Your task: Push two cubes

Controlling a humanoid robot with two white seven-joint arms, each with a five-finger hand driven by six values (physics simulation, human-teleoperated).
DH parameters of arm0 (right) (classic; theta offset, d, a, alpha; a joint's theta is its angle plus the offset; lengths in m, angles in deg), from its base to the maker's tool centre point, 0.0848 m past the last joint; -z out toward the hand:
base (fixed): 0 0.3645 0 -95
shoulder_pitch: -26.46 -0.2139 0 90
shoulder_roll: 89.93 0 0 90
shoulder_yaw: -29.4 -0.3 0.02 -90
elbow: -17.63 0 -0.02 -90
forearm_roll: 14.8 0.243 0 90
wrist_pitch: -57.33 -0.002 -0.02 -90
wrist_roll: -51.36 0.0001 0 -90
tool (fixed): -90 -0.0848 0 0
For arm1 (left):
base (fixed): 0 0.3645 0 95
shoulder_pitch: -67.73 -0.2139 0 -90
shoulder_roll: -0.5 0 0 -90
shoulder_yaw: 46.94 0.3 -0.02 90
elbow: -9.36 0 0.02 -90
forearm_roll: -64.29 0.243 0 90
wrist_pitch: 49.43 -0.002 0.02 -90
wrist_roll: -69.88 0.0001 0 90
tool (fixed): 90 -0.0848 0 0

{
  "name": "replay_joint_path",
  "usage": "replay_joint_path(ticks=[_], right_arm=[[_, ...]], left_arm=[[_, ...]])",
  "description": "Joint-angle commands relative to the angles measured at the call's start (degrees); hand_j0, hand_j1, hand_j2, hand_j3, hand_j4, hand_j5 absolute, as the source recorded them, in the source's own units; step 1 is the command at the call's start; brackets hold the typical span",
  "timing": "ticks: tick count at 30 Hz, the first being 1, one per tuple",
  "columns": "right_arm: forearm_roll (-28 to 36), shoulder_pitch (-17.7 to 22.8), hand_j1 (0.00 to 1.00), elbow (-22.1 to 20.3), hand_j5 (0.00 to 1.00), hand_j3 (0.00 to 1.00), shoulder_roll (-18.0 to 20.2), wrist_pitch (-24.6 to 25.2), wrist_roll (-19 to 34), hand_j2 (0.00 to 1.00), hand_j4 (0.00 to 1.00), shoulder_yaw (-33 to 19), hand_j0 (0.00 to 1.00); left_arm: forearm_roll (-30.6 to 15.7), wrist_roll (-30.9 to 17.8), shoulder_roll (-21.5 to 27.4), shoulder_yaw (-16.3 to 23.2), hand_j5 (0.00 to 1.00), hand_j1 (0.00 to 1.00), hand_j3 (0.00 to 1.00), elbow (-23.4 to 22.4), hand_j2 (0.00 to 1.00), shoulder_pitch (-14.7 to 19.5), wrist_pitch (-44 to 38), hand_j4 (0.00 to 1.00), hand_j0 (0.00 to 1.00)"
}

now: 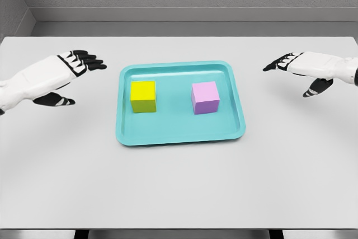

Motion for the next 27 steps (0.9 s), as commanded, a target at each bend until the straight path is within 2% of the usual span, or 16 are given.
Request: replay_joint_path(ticks=[1, 14, 15, 16, 17, 18, 19, 20, 22, 23, 24, 25, 27], right_arm=[[0.32, 0.0, 1.0, -0.01, 1.0, 1.0, 0.11, 0.14, -0.48, 1.0, 1.0, 0.0, 1.0], [0.23, -2.2, 1.0, 1.4, 1.0, 1.0, 0.02, 0.14, -0.57, 1.0, 1.0, 3.25, 1.0], [0.14, -2.81, 0.92, 2.19, 0.92, 0.92, -0.94, 0.14, -0.48, 0.92, 0.92, 3.34, 0.92], [0.14, -2.9, 0.78, 2.28, 0.78, 0.78, -1.12, 0.14, -0.48, 0.78, 0.78, 3.34, 0.78], [0.14, -2.9, 0.56, 2.19, 0.56, 0.56, -1.12, 0.14, -0.39, 0.56, 0.56, 3.34, 0.56], [0.14, -2.9, 0.39, 2.1, 0.39, 0.39, -1.12, 0.14, -0.3, 0.39, 0.39, 3.43, 0.39], [0.14, -2.9, 0.2, 1.75, 0.2, 0.2, -1.12, 0.14, 1.28, 0.2, 0.2, 3.43, 0.2], [0.06, -2.9, 0.13, 1.57, 0.13, 0.13, -1.38, 0.14, 3.65, 0.13, 0.13, 3.43, 0.13], [0.06, -3.16, 0.11, 1.13, 0.11, 0.11, -1.73, 0.14, 4.02, 0.11, 0.11, 3.34, 0.11], [0.06, -4.04, 0.11, 1.13, 0.11, 0.11, -3.93, 0.14, 4.02, 0.11, 0.11, 3.43, 0.11], [0.06, -4.13, 0.11, 1.13, 0.11, 0.11, -4.81, 0.14, 4.02, 0.11, 0.11, 3.43, 0.11], [0.06, -4.48, 0.11, 0.96, 0.11, 0.11, -5.25, 0.14, 4.02, 0.11, 0.11, 3.69, 0.11], [-0.03, -5.71, 0.11, 0.96, 0.11, 0.11, -6.39, 0.14, 4.02, 0.11, 0.11, 4.92, 0.11]], left_arm=[[0.0, 0.01, -0.32, 0.03, 1.0, 1.0, 1.0, -0.69, 1.0, 0.0, -0.09, 1.0, 1.0], [-0.97, -0.08, -0.85, 0.21, 1.0, 1.0, 1.0, -0.87, 1.0, 0.09, -0.09, 1.0, 1.0], [-0.97, 0.01, -0.94, 0.21, 1.0, 1.0, 1.0, -0.96, 1.0, 0.09, -0.09, 1.0, 1.0], [-0.97, 0.01, -0.85, 0.21, 1.0, 1.0, 1.0, -1.04, 1.0, 0.09, -0.09, 1.0, 1.0], [-0.97, 0.01, -0.85, 0.21, 1.0, 1.0, 1.0, -1.22, 1.0, 0.09, -0.09, 1.0, 1.0], [-0.79, 0.01, -0.85, 0.21, 1.0, 1.0, 1.0, -2.36, 1.0, 0.09, -0.09, 1.0, 1.0], [-0.44, 0.01, -0.94, 0.12, 1.0, 1.0, 1.0, -4.73, 1.0, 0.09, -0.09, 1.0, 1.0], [-0.35, 0.01, -1.2, 0.12, 1.0, 1.0, 1.0, -5.88, 1.0, 0.79, -0.09, 1.0, 1.0], [1.14, 0.01, -2.78, 0.21, 1.0, 1.0, 1.0, -9.04, 1.0, 2.63, -0.09, 1.0, 1.0], [1.58, 0.54, -2.96, 0.21, 1.0, 1.0, 1.0, -10.44, 1.0, 4.22, -0.09, 1.0, 1.0], [2.81, 0.01, -4.18, 1.78, 1.0, 1.0, 1.0, -11.76, 1.0, 5.36, -0.09, 1.0, 1.0], [4.31, 0.18, -4.98, 4.43, 1.0, 1.0, 1.0, -15.72, 1.0, 8.17, -0.09, 1.0, 1.0], [4.66, 0.18, -6.38, 5.3, 1.0, 1.0, 1.0, -16.95, 1.0, 8.79, -0.09, 1.0, 1.0]])
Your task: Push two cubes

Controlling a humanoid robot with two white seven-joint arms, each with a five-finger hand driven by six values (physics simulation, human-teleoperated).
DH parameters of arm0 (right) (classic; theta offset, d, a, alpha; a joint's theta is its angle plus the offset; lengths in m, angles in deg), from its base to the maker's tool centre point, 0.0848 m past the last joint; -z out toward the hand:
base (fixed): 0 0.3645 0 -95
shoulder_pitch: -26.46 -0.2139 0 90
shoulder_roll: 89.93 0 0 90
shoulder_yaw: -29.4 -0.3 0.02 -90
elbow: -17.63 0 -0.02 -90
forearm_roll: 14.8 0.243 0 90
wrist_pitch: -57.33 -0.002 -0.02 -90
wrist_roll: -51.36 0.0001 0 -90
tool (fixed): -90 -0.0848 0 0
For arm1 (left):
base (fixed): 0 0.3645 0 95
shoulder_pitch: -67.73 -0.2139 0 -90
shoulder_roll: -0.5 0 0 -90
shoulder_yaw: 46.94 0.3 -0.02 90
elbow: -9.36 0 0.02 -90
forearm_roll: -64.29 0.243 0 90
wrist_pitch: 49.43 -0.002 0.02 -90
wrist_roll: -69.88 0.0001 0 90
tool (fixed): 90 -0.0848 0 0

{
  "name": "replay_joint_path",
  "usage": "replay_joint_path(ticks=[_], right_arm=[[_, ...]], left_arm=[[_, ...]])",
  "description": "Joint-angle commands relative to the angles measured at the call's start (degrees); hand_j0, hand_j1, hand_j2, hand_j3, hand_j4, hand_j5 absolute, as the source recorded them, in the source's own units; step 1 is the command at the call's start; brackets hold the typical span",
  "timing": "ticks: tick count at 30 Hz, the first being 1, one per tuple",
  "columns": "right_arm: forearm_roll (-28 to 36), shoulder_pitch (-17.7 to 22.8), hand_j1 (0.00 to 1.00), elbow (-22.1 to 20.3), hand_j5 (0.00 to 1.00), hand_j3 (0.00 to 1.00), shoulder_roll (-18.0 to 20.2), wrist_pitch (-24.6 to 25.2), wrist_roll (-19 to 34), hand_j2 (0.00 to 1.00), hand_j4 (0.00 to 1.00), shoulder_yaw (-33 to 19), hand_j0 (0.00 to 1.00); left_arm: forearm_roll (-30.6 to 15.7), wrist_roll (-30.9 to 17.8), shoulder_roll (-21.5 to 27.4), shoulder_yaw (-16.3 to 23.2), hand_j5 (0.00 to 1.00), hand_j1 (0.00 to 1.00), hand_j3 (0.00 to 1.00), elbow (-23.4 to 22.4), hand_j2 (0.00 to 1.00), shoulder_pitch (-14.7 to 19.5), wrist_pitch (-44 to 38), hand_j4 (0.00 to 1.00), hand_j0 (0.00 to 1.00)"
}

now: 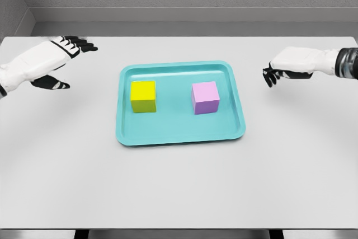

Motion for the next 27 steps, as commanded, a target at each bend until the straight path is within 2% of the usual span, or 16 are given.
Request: replay_joint_path(ticks=[1, 2, 3, 5, 7, 8, 9, 10, 11, 14, 21, 26, 27], right_arm=[[0.2, -0.18, 0.11, -0.13, 0.11, 0.11, -2.43, 0.11, 0.24, 0.11, 0.11, 1.4, 0.11], [0.11, -0.7, 0.11, -0.13, 0.11, 0.11, -2.78, 0.11, 0.24, 0.11, 0.11, 2.27, 0.11], [0.11, -1.32, 0.11, -0.13, 0.11, 0.11, -3.04, 0.11, 0.24, 0.11, 0.11, 3.77, 0.11], [0.11, -2.55, 0.11, -0.13, 0.11, 0.11, -4.27, 0.11, 0.24, 0.11, 0.11, 6.06, 0.11], [0.03, -3.16, 0.11, -1.18, 0.11, 0.11, -4.63, 0.11, 0.24, 0.11, 0.11, 7.37, 0.11], [0.03, -3.69, 0.11, -1.97, 0.11, 0.11, -4.54, 0.11, 0.24, 0.11, 0.11, 8.25, 0.11], [0.03, -3.95, 0.11, -2.06, 0.11, 0.11, -4.54, 0.11, 0.24, 0.11, 0.11, 9.04, 0.11], [0.03, -4.13, 0.11, -2.06, 0.11, 0.11, -4.62, 0.11, 0.24, 0.11, 0.11, 10.19, 0.11], [0.03, -4.13, 0.11, -1.98, 0.11, 0.11, -4.71, 0.11, 0.24, 0.11, 0.11, 10.36, 0.11], [-0.24, -4.13, 0.11, -1.36, 0.11, 0.11, -4.89, 0.11, 0.24, 0.11, 0.11, 11.15, 0.11], [-0.24, -3.96, 0.11, -1.1, 0.11, 0.11, -4.27, 0.11, 0.24, 0.11, 0.11, 12.03, 0.11], [-0.24, -4.13, 0.11, 0.04, 0.11, 0.11, -4.98, 0.11, 0.24, 0.11, 0.11, 13.44, 0.11], [-0.24, -4.13, 0.11, 0.66, 0.11, 0.11, -5.5, 0.11, 0.24, 0.11, 0.11, 13.7, 0.11]], left_arm=[[0.9, 0.08, -1.84, 2.32, 1.0, 1.0, 1.0, -4.45, 1.0, 0.53, -0.07, 1.0, 1.0], [0.9, 0.16, -2.02, 2.33, 1.0, 1.0, 1.0, -5.16, 1.0, 0.88, -0.07, 1.0, 1.0], [0.55, 0.25, -1.93, 2.33, 0.95, 0.95, 0.95, -5.07, 0.95, 0.79, -0.07, 0.95, 0.95], [-0.5, 0.34, -1.58, 2.41, 0.88, 0.88, 0.88, -3.4, 0.88, 0.62, -0.07, 0.88, 0.88], [-2.43, 0.08, -1.14, 4.26, 0.79, 0.79, 0.79, -0.85, 0.79, 0.35, -0.07, 0.79, 0.79], [-2.52, -1.41, -0.87, 5.14, 0.75, 0.75, 0.75, 0.73, 0.75, 0.27, -0.07, 0.75, 0.75], [-3.66, -3.96, 1.23, 5.14, 0.7, 0.7, 0.7, 4.24, 0.7, 0.27, -0.07, 0.7, 0.7], [-7.0, -7.65, 2.73, 5.14, 0.69, 0.69, 0.69, 6.97, 0.69, 0.18, -0.07, 0.69, 0.69], [-7.88, -9.5, 2.99, 5.14, 0.68, 0.68, 0.68, 7.5, 0.68, 0.18, -0.07, 0.68, 0.68], [-7.62, -14.25, 3.61, 5.14, 0.71, 0.71, 0.71, 6.89, 0.71, 0.27, -0.07, 0.71, 0.71], [-4.72, -14.34, -1.31, 5.31, 0.69, 0.69, 0.69, 0.91, 0.69, 1.06, -0.07, 0.69, 0.69], [-4.46, -14.25, -1.58, 5.31, 0.68, 0.68, 0.68, 0.56, 0.68, 2.02, -0.07, 0.68, 0.68], [-3.93, -14.25, -2.98, 5.31, 0.68, 0.68, 0.68, -0.41, 0.68, 2.55, -0.07, 0.68, 0.68]])
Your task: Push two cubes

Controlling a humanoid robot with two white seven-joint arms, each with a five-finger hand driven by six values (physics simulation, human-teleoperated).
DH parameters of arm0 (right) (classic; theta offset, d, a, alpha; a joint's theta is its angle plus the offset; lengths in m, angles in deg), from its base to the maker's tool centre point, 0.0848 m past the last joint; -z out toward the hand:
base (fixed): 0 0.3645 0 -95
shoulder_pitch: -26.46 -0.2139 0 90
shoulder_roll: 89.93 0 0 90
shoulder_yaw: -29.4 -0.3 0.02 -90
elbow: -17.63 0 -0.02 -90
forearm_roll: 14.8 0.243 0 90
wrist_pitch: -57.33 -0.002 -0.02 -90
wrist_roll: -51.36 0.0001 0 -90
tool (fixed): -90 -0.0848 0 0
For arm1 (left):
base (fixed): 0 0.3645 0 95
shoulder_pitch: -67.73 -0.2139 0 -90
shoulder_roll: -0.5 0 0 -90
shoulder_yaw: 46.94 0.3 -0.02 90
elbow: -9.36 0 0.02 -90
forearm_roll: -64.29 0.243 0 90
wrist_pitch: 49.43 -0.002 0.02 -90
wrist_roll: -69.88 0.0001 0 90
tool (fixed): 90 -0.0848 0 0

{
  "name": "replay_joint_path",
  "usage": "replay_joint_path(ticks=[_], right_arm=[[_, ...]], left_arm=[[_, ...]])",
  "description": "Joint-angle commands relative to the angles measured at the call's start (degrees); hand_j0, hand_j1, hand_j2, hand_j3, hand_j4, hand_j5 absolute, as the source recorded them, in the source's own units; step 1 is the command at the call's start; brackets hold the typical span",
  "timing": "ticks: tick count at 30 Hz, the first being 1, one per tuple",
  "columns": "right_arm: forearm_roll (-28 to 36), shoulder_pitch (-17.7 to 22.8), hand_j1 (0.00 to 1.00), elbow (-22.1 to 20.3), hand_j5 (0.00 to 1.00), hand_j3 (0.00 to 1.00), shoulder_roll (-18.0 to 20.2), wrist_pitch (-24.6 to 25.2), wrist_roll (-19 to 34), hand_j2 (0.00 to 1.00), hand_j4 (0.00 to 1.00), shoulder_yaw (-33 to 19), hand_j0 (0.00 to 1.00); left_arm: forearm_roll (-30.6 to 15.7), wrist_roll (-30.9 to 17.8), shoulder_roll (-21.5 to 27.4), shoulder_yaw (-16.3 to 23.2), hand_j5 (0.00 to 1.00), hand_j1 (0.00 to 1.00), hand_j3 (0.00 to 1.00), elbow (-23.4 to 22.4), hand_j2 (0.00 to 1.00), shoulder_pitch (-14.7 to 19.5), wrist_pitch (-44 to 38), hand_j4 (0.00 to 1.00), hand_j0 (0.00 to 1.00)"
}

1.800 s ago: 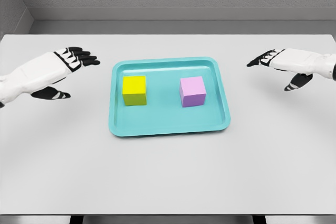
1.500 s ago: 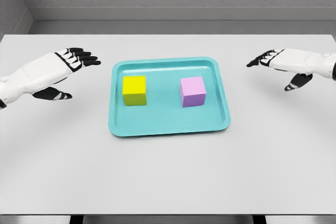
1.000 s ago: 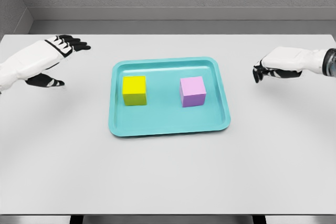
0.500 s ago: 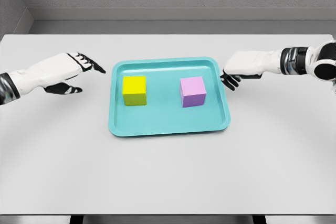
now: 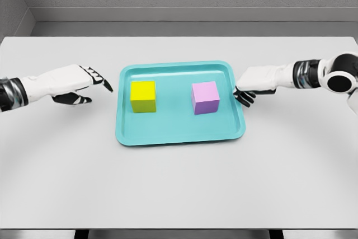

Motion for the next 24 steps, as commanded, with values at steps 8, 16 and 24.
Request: replay_joint_path(ticks=[8, 16, 24], right_arm=[[-0.51, -0.35, 0.11, 1.39, 0.11, 0.11, -1.9, 0.13, -0.01, 0.11, 0.11, 0.68, 0.11], [-0.51, -1.14, 0.11, 1.48, 0.11, 0.11, -2.87, 0.13, -0.01, 0.11, 0.11, 1.82, 0.11], [-0.6, -1.58, 0.11, 2.27, 0.11, 0.11, -3.66, 0.13, -0.01, 0.11, 0.11, 2.18, 0.11]], left_arm=[[0.76, -0.1, -2.47, 1.97, 0.68, 0.68, 0.68, -1.94, 0.68, 0.7, -0.12, 0.68, 0.68], [0.76, -0.01, -2.47, 1.97, 0.68, 0.68, 0.68, -2.11, 0.68, 0.7, -0.12, 0.68, 0.68], [0.67, -0.01, -3.52, 2.05, 0.67, 0.67, 0.67, -3.78, 0.67, 1.49, -0.12, 0.67, 0.67]])
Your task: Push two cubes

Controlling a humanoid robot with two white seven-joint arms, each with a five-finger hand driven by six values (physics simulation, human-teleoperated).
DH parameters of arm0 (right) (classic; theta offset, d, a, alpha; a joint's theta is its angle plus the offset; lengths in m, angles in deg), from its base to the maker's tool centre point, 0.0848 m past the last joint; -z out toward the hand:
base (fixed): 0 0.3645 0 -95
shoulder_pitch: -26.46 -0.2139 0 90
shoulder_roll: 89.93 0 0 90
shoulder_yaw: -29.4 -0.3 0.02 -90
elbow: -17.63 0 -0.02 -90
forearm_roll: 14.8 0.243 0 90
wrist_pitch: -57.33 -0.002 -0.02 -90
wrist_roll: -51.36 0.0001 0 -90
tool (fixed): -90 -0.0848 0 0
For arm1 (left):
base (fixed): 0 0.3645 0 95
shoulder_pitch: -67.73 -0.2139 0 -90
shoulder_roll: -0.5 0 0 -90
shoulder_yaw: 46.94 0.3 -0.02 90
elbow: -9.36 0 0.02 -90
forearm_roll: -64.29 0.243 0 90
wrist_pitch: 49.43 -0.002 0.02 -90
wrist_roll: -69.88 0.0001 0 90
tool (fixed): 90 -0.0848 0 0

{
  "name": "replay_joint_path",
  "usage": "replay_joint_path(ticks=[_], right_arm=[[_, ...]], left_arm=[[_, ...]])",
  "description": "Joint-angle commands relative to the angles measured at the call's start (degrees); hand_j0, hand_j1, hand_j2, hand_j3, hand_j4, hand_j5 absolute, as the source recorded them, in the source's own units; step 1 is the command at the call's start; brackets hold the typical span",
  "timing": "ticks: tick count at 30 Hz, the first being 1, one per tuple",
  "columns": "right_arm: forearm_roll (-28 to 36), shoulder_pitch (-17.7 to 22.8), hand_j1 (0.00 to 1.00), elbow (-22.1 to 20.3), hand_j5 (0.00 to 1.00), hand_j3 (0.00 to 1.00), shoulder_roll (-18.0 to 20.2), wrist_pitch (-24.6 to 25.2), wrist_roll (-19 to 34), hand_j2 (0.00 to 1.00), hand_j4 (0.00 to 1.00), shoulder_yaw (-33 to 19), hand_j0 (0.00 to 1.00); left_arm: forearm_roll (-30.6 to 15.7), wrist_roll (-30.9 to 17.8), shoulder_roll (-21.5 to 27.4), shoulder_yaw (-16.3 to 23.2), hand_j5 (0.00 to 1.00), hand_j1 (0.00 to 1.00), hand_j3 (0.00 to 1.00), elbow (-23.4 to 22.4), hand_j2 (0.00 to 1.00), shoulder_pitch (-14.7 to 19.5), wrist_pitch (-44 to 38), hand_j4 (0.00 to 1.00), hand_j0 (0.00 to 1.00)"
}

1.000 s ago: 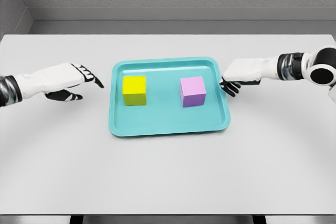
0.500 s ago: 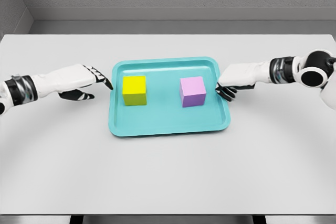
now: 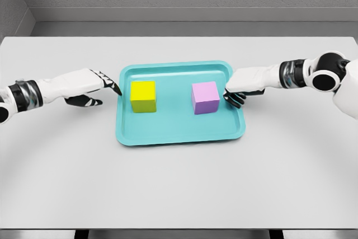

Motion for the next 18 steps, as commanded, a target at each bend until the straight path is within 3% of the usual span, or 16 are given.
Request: replay_joint_path(ticks=[1, 18], right_arm=[[0.24, 0.0, 0.11, 0.16, 0.11, 0.11, -0.16, 0.13, -0.01, 0.11, 0.11, 0.08, 0.11], [-0.11, -0.44, 0.11, 0.16, 0.11, 0.11, -2.71, 0.13, -0.01, 0.11, 0.11, 0.87, 0.11]], left_arm=[[-0.41, 0.09, -0.07, 0.31, 0.67, 0.67, 0.67, 0.03, 0.67, 0.0, -0.14, 0.67, 0.67], [-0.41, 0.18, -2.0, 1.46, 0.67, 0.67, 0.67, 0.03, 0.67, 0.7, -0.14, 0.67, 0.67]])
